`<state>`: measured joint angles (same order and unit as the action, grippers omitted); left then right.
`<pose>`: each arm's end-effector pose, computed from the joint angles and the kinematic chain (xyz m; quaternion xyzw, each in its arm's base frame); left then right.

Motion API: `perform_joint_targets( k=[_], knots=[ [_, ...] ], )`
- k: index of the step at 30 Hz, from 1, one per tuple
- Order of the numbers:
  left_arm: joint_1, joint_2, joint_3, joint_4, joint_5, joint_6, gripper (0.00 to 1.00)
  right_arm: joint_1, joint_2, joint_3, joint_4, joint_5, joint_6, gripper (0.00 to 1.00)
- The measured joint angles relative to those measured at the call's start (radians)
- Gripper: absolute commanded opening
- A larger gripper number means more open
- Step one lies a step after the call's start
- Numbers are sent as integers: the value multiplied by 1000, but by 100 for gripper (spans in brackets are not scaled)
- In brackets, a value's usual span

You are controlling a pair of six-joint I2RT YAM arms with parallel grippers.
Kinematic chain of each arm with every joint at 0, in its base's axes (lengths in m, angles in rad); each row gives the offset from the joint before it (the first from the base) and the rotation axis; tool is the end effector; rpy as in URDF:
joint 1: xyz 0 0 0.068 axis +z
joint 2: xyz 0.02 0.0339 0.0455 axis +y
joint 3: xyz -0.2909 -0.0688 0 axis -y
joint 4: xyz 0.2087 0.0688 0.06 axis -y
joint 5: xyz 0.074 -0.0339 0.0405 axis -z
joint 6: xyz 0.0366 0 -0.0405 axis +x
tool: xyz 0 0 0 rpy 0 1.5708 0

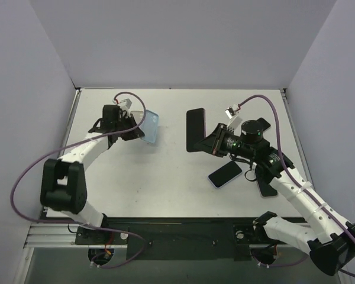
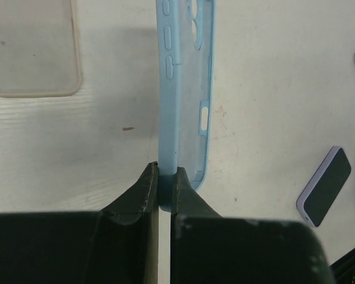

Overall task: Take the phone out of the phone case
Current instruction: Place the phone case at the center of the board, then place the phone at the center of the board, then adjust the phone case at the center of the board.

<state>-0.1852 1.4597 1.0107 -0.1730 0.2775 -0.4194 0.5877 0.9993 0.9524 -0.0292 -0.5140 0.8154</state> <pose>0.2837 -0.0634 0.3024 -0.0402 0.8824 -0.2521 0.3953 0.1394 0.1145 0.4003 -0.0911 0.7244 0.5667 0.3818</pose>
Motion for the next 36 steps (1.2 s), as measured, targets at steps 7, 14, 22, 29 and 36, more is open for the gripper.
perform_joint_targets(
  k=[7,14,22,29,36],
  knots=[
    [31,377,219,-77,128,21,0,-256,99,-85,54,27,25,0],
    [69,545,476,-194,142,34,41,-428,402,-84,222,200,153,0],
    [63,559,490,-248,120,32,36,-489,817,203,285,355,174,0],
    [48,612,561,-264,130,36,29,-524,948,266,320,371,211,0],
    [14,617,526,-232,56,43,49,-544,1004,280,322,394,231,0]
  ],
)
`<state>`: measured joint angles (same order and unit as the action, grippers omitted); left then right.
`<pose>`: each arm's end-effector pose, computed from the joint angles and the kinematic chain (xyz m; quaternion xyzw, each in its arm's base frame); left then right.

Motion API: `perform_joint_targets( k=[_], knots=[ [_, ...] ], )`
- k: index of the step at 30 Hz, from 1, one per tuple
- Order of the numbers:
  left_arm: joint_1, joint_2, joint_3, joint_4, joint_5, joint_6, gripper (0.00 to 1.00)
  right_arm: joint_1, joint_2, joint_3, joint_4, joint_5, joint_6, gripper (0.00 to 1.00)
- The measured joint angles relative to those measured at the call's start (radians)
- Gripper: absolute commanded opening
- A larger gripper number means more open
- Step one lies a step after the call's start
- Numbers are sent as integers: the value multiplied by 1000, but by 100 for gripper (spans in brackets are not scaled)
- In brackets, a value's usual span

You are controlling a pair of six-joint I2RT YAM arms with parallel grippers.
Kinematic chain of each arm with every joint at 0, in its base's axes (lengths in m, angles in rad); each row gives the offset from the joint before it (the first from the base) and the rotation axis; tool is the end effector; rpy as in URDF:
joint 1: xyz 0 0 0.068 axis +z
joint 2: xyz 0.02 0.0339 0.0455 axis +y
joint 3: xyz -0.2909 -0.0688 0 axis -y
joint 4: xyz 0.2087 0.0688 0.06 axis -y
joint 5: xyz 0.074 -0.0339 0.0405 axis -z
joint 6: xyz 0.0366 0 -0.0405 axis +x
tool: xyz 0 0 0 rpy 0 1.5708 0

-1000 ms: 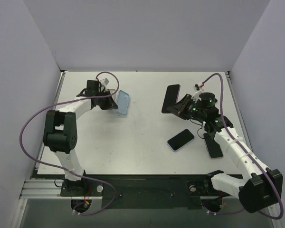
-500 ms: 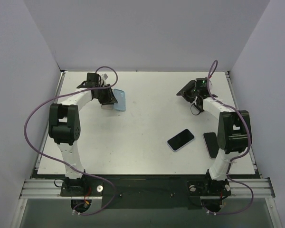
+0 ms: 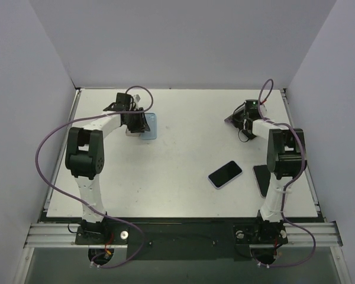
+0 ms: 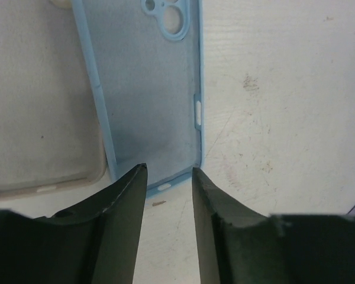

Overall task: Take the phone out of the phone case
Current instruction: Adjust the phone case at the center of the board.

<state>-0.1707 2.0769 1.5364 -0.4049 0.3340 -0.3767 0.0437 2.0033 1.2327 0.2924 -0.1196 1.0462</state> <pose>0.4261 -0.0856 0.2240 -0.0456 0.9386 -0.2343 0.2493 0.4308 0.0232 0.2245 0.3826 0.7629 0.3125 0.4170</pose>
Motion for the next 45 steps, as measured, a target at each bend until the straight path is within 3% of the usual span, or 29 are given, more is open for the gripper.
perform_joint_targets(
  k=[6,12,18,21,26,36,41,45],
  knots=[
    [-16,-67,-65,29,-124,-3,54,-24,35,31,-9,0,-6,0],
    [-11,-26,19,40,-212,-3,55,-61,54,40,-10,-21,-2,4],
    [-11,84,134,36,-254,-3,51,-97,89,69,11,-60,28,18],
    [-14,126,162,25,-255,-3,52,-107,118,103,10,-74,40,39],
    [-36,175,218,-10,-245,2,51,-108,118,97,-4,-93,44,56],
    [-68,183,253,-25,-251,33,50,-101,-84,24,-165,-70,-130,61],
    [-75,183,253,-24,-271,31,28,-97,-195,-6,-216,-67,-220,61],
    [-99,182,246,-9,-323,40,21,-91,-258,-47,-243,-66,-266,61]
  ],
)
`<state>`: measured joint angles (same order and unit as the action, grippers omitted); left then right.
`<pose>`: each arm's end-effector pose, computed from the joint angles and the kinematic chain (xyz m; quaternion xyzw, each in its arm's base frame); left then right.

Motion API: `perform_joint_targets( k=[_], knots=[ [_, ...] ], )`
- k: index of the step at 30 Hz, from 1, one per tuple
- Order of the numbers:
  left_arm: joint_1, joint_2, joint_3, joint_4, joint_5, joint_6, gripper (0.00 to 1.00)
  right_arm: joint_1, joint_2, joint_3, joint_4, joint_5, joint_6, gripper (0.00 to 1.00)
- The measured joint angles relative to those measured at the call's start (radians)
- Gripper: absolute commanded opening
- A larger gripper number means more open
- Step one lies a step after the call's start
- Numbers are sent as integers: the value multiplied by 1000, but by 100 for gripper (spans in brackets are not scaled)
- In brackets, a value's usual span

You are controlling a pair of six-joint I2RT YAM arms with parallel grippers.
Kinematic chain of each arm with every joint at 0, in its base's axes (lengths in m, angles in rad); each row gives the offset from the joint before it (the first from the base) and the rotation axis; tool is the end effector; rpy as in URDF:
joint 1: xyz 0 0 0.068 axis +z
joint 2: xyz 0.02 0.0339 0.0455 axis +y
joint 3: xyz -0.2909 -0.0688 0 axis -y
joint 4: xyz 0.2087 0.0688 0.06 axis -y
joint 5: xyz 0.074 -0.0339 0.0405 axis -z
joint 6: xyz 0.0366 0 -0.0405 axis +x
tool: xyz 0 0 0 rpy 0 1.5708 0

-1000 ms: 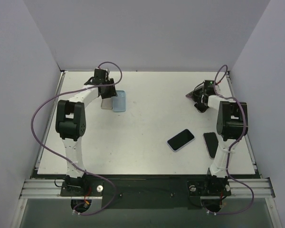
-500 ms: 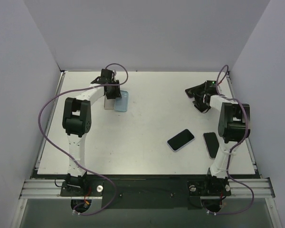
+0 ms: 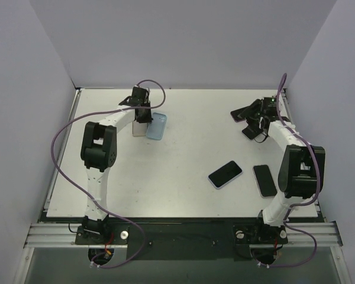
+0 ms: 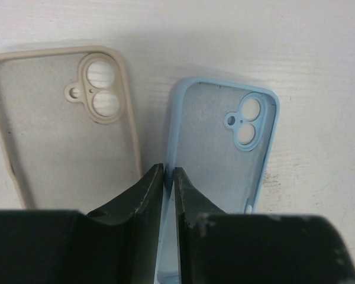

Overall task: Take the phone out of the phone case
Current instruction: Adjust the phone case at the center of the board.

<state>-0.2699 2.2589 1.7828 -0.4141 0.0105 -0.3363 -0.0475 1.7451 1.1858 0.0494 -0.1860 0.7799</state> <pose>0.4696 -0.1303 0.2099 -0.0295 0.9422 -0.1043 0.3171 0.3751 -0.0111 0.2864 0.3022 0.8053 0.2552 0.4416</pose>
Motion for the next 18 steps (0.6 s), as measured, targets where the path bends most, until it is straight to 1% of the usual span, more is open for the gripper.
perform_joint_targets(
  k=[1,2,4,5,9,10,11,12,13,14,15,16,17,18],
  knots=[
    [-8,-1,-6,8,-8,0,15,2,-10,-12,-5,2,-8,61],
    [-14,-1,-10,12,-12,0,14,4,-19,-22,-9,2,-14,61],
    [-27,-1,-18,14,-19,-1,2,11,-39,-49,-16,3,-27,61],
    [-32,-1,-20,14,-22,-2,0,13,-50,-62,-21,3,-32,61],
    [-39,-1,-17,11,-21,-5,0,26,-103,-109,-37,6,-54,61],
    [-38,-1,-14,7,-23,-9,2,30,-121,-118,-48,7,-60,61],
    [-36,-1,-11,2,-26,-11,16,32,-142,-129,-56,7,-69,62],
    [-35,-1,-6,-2,-32,-14,23,38,-159,-136,-64,8,-76,66],
    [-32,-1,-2,-4,-39,-15,43,45,-188,-152,-72,11,-84,70],
    [-29,-1,-1,-5,-45,-21,55,53,-216,-169,-83,13,-89,91],
    [-27,-2,-1,-9,-51,-23,67,62,-242,-186,-93,15,-94,91],
    [-23,-4,-1,-16,-50,-29,74,73,-277,-208,-117,16,-97,91],
    [-20,-10,-4,-21,-48,-36,76,91,-313,-229,-150,26,-102,92],
    [-17,-20,-12,-24,-47,-43,83,111,-350,-247,-192,40,-106,93]
  ],
)
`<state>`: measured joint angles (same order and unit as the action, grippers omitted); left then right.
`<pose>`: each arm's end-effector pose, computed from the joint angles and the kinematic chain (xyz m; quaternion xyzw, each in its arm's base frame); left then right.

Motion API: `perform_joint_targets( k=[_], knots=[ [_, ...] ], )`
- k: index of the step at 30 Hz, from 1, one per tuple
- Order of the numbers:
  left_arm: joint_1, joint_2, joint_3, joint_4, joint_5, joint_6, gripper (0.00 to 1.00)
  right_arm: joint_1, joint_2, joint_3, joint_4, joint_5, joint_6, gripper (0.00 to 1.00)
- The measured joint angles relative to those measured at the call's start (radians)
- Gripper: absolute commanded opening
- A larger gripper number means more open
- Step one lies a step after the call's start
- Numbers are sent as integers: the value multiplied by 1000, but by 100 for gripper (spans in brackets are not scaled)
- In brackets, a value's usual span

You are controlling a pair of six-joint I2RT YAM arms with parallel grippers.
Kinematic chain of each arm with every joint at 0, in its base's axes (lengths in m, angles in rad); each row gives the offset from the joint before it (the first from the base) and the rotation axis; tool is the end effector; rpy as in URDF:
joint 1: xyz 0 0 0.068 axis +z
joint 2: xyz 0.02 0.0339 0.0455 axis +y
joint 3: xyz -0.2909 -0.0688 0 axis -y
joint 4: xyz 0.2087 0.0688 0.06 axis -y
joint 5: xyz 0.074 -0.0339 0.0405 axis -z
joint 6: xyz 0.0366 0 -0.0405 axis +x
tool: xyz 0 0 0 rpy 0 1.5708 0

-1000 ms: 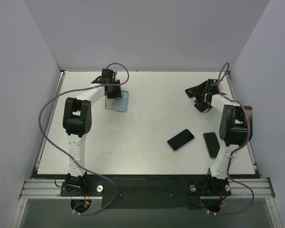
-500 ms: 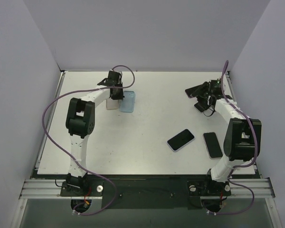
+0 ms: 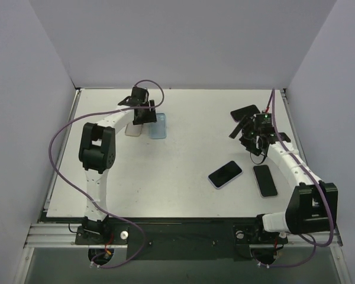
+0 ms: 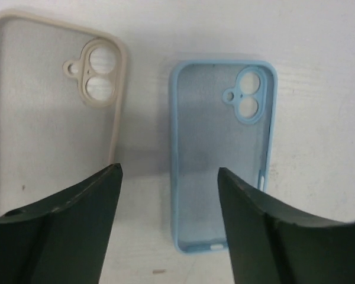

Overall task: Take the phone out of the phone case
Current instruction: Adjust the phone case at the center of the board, then pick up the phone at the center of the board.

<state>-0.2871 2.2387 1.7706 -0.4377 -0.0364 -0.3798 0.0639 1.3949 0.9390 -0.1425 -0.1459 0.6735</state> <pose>0.4624 -0.1351 0.2143 -0.0497 0.9438 -0.0906 0.3140 0.2731 0.0228 0.2998 0.2321 0.8513 0.2281 0.4115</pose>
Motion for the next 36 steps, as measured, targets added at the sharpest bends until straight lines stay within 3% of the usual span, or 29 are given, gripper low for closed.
perform_joint_targets(
  k=[5,11,18,25,29,36],
  knots=[
    [0,-166,-124,0,25,-43,85,151,-176,-50,-225,107,27,94],
    [-53,-491,-352,147,138,-147,85,251,-318,-208,-341,238,227,95],
    [-172,-818,-647,298,317,-230,85,306,-123,-214,-317,317,331,95],
    [-195,-1125,-865,310,365,-230,86,367,74,-137,-284,351,369,95],
    [-209,-1210,-901,299,372,-206,86,409,148,-69,-267,367,402,93],
    [-237,-1225,-918,262,385,-186,86,448,185,-48,-285,415,461,92]
  ],
)
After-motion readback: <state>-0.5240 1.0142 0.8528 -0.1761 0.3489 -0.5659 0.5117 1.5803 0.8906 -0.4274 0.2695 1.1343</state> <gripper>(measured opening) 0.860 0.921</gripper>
